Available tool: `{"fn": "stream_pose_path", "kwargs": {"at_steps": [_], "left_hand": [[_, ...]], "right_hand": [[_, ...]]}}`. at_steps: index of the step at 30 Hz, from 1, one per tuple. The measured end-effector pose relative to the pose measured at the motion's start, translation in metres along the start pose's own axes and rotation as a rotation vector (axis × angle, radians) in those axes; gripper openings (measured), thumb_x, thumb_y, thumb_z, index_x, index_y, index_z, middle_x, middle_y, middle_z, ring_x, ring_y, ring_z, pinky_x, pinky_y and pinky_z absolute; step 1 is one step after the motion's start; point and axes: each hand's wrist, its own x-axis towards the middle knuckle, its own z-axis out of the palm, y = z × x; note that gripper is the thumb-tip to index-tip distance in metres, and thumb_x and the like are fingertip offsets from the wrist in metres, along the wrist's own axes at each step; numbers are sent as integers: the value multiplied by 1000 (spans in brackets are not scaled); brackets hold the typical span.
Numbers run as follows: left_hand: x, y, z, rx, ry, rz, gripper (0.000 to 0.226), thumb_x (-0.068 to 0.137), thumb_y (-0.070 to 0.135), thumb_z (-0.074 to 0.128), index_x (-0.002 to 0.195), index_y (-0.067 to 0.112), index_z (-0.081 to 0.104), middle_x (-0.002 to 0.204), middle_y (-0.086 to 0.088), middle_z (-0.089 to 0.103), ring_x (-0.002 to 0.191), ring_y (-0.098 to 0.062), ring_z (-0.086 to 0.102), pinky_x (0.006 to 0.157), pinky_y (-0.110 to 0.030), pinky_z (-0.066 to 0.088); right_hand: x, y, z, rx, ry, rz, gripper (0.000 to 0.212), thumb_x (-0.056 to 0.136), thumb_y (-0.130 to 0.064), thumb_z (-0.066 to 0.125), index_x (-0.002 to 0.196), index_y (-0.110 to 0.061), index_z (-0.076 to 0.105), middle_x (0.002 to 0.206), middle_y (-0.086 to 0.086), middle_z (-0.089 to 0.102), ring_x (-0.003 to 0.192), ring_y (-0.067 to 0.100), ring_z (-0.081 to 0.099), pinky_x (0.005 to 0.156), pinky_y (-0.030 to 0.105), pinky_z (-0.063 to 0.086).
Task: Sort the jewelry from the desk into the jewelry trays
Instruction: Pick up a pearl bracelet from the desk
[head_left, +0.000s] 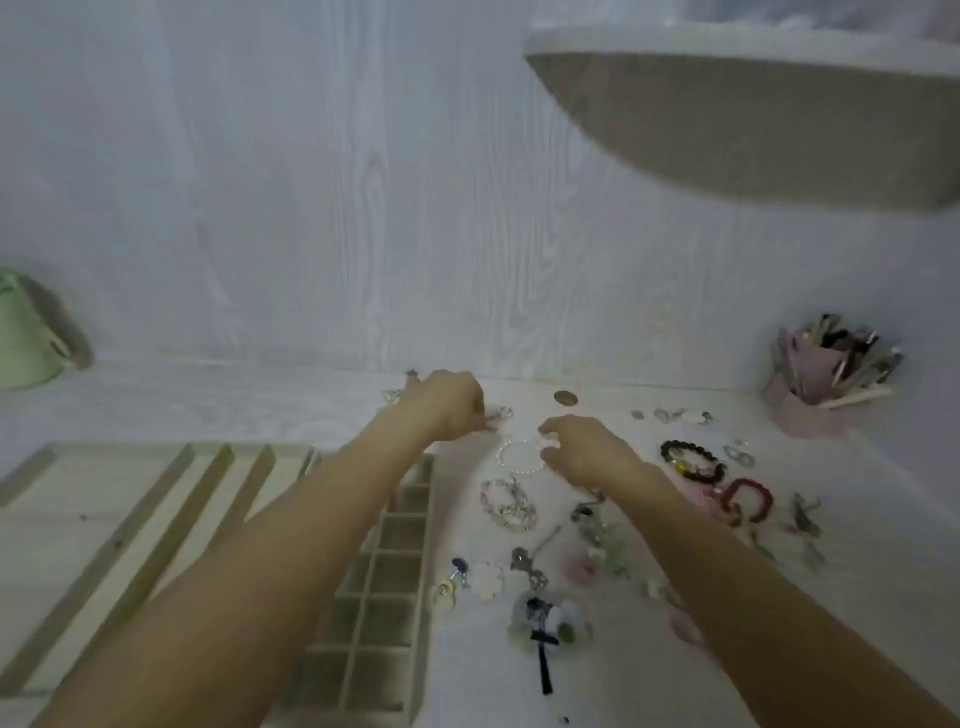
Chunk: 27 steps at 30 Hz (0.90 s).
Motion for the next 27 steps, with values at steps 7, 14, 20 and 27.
{"fn": "stream_pose_path", "kwargs": {"at_steps": [7, 14, 20, 27], "left_hand": [[-21, 22, 54, 57, -143, 94, 44, 92, 18, 49, 134, 31, 48, 137, 5, 51, 129, -22, 39, 105, -43, 24], [-18, 27, 57, 144, -15, 98, 32, 86, 5, 58, 115, 18, 62, 124, -5, 54, 120, -26, 44, 98, -41, 29], [-5, 23, 65, 215, 8, 145, 27, 89, 14, 57, 116, 11, 59, 121, -11, 48, 118, -28, 42, 97, -38, 33], [-5, 16, 51, -435, 67, 119, 10, 97, 6, 41, 91, 8, 49, 89, -9, 54, 86, -22, 51, 79, -32, 41]], "right_hand": [[-18, 11, 42, 5, 73, -5, 39, 99, -12, 40, 136, -18, 52, 140, 9, 51, 124, 27, 49, 102, 40, 43], [-20, 1, 42, -174, 195, 4, 21, 95, -12, 51, 114, -14, 58, 119, 11, 52, 109, 29, 51, 90, 41, 47], [-12, 1, 44, -202, 276, -39, 11, 97, -13, 49, 104, -7, 54, 119, 14, 49, 105, 29, 47, 82, 39, 43], [-14, 4, 39, 462, 310, 0, 12, 99, -12, 36, 90, -14, 44, 90, 4, 64, 81, 25, 60, 68, 38, 49]]}}
